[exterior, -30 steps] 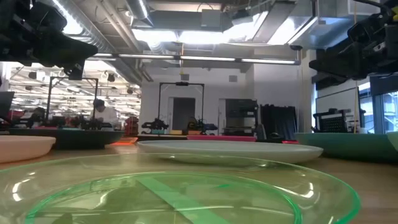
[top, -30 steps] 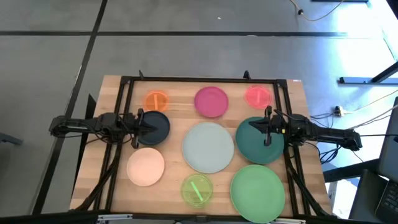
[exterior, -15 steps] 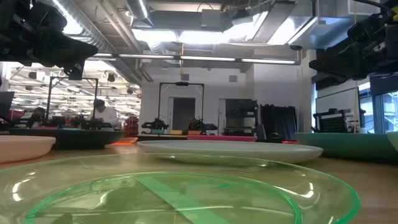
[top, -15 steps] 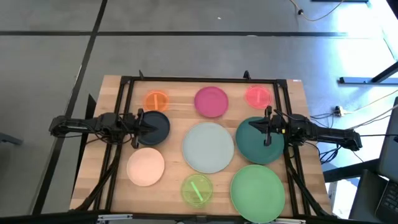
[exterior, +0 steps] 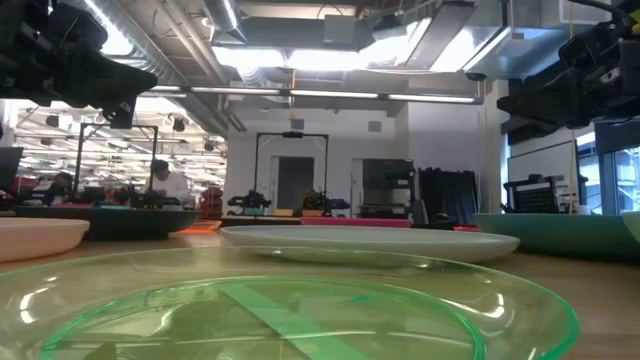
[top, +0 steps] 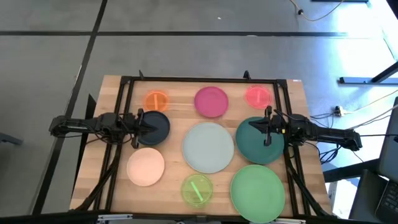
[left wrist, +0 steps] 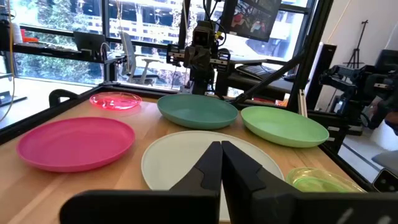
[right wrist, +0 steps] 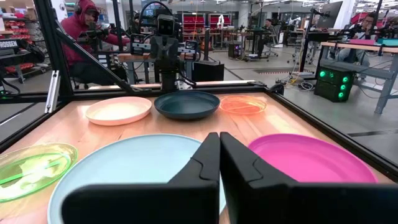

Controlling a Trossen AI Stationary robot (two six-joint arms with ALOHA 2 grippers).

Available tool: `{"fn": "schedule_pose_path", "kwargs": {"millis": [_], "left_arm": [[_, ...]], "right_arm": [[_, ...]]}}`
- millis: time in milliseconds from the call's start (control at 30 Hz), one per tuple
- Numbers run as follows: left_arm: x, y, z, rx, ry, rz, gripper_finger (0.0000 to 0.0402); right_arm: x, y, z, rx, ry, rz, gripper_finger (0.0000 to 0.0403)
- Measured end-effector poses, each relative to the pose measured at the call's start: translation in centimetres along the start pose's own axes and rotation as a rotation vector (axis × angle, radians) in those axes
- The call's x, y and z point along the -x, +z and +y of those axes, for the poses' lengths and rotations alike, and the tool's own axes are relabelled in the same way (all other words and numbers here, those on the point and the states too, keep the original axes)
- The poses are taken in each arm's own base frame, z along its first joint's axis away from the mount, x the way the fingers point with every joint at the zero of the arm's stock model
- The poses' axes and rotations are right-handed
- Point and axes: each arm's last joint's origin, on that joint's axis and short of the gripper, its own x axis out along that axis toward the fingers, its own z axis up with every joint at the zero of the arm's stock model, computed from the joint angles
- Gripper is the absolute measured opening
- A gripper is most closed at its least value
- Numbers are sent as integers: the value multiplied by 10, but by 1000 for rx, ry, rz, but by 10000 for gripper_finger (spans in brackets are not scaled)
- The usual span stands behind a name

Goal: Stack plastic plates

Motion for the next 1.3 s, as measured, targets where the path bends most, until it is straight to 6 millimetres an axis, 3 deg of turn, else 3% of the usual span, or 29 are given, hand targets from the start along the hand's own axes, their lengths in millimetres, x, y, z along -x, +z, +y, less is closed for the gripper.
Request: {"fn": "schedule_pose_path", "kwargs": {"millis": [233,533,767,1033,1200,1300], "left_arm": [[1,9,4,-39,170,-108,0],[4,25,4,-8,235,-281,0],[8,38,5,-145,308,-398,0],[5,38,6,-239,234,-385,0],[7,45,4,-261,179,-465,0],[8,46,4,-260,181,-471,0]], "right_arm": [[0,0,0,0,0,-5,1],[0,5,0,-28,-6,-56,1],[0,7,0,-29,-10,-76,1],[0,10,-3,-93,-91,-93,1],[-5,7,-3,-152,-111,-41,1],[-8,17,-3,-174,-93,-18,1]]}}
